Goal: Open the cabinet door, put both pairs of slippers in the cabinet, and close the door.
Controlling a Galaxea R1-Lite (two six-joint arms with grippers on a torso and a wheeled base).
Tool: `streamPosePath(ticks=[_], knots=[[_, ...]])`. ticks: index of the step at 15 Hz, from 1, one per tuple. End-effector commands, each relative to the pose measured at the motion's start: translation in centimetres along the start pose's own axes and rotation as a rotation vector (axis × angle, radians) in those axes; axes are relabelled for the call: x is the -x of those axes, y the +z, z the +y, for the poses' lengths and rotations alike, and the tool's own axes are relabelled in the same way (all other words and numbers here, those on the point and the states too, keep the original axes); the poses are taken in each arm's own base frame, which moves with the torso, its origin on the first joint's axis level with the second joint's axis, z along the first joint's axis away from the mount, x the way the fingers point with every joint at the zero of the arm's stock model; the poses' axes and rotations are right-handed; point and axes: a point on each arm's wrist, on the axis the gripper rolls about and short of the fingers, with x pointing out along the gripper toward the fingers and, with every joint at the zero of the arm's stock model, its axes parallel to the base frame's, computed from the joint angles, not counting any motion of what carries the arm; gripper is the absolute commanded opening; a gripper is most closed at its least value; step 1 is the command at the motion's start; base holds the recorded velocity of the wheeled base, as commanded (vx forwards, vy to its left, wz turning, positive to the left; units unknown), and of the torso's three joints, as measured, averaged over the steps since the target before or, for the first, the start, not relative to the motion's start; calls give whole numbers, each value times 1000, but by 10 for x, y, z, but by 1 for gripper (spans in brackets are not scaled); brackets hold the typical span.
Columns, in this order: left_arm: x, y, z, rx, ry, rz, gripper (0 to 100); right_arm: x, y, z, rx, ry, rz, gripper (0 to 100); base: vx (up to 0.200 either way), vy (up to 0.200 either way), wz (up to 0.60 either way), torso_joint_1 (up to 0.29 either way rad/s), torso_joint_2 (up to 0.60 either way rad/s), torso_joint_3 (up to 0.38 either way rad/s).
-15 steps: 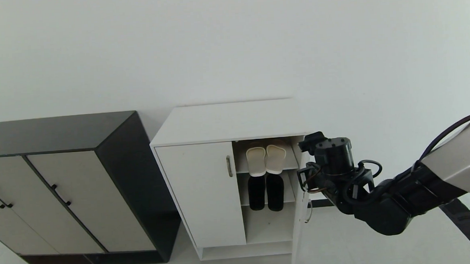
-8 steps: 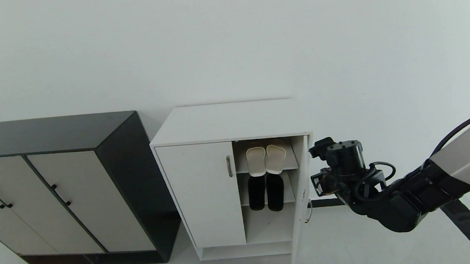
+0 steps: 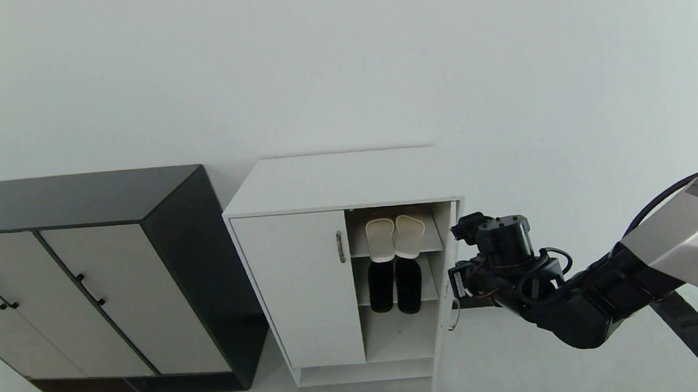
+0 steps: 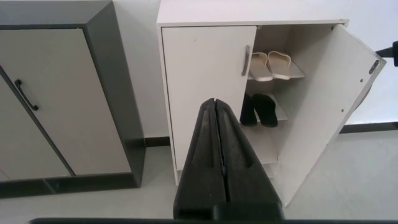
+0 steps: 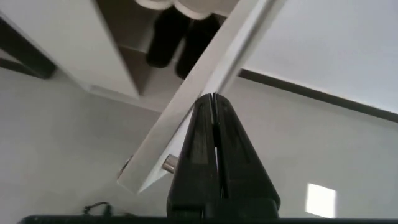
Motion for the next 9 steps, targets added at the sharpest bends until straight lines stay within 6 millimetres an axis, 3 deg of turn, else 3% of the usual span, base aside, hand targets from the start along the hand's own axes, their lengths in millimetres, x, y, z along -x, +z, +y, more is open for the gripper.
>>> streamPosePath(ticks=[1,5,9], knots=[[0,0,0,0,-1,1,0,-6,2,9,-55,48,-18,0,0,0,0,0,0,0],[0,0,0,0,-1,1,0,-9,8,11,-110,121,-85,0,0,0,0,0,0,0],[0,0,0,-1,1,1,0,-9,-1,7,-115,210,-132,0,0,0,0,0,0,0]])
